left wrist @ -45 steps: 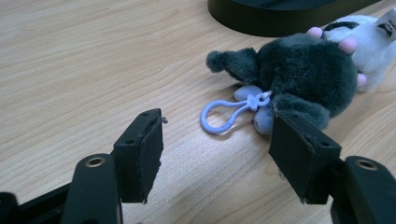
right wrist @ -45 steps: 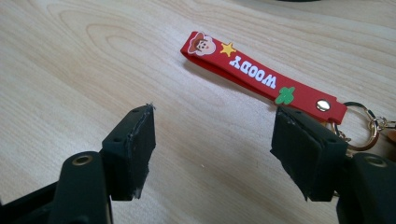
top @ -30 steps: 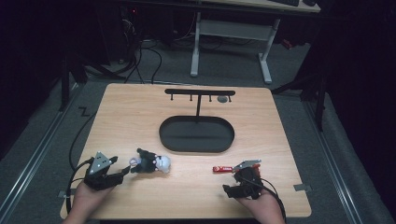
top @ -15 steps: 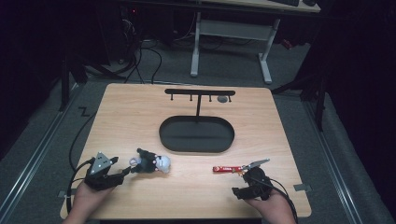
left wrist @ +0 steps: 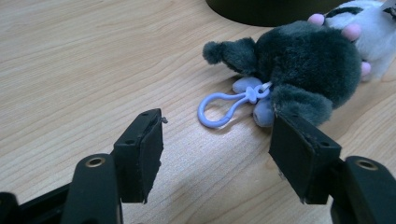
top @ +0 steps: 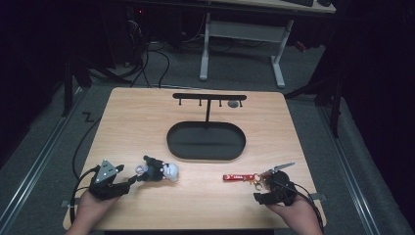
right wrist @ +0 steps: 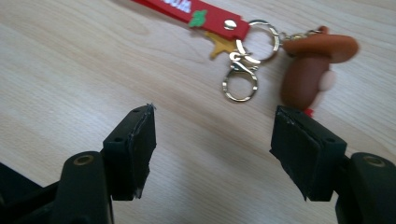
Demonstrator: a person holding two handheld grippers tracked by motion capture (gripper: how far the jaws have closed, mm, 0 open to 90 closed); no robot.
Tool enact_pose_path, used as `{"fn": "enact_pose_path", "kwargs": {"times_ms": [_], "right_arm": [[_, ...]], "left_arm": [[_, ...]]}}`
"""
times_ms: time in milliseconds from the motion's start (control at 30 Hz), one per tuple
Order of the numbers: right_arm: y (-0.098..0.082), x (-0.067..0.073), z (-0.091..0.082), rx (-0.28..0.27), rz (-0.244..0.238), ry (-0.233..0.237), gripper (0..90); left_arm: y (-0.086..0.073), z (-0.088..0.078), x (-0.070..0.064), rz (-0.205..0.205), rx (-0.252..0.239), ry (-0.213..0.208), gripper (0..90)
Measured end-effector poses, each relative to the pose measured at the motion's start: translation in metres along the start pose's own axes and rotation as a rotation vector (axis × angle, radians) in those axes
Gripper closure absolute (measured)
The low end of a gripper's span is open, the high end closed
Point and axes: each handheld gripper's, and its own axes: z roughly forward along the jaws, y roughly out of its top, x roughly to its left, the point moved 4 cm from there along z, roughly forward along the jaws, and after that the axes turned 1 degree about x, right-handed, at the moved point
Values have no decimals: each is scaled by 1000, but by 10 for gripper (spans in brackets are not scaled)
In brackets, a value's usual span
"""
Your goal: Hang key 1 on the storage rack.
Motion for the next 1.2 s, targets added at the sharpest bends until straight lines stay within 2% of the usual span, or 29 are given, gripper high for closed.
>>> {"fn": "enact_pose_path", "kwargs": {"times_ms": [267,700,933,1033,1200], "right_arm": [[-1,-21,-2,15,41,-9,308],[3,-37,0,28,84,2,267],[8,-39,4,54,77,-22,278],[17,-39,6,82,56,-49,289],[26,-43,12,103,51,-72,313]], "left_arm": [[0,0,0,8,7,-1,353],[-1,2,-1,10,14,-3,352],[-1,2,-1,14,17,-3,353],[0,2,-1,16,19,-5,352],[0,2,-1,17,17,-5,351]]}}
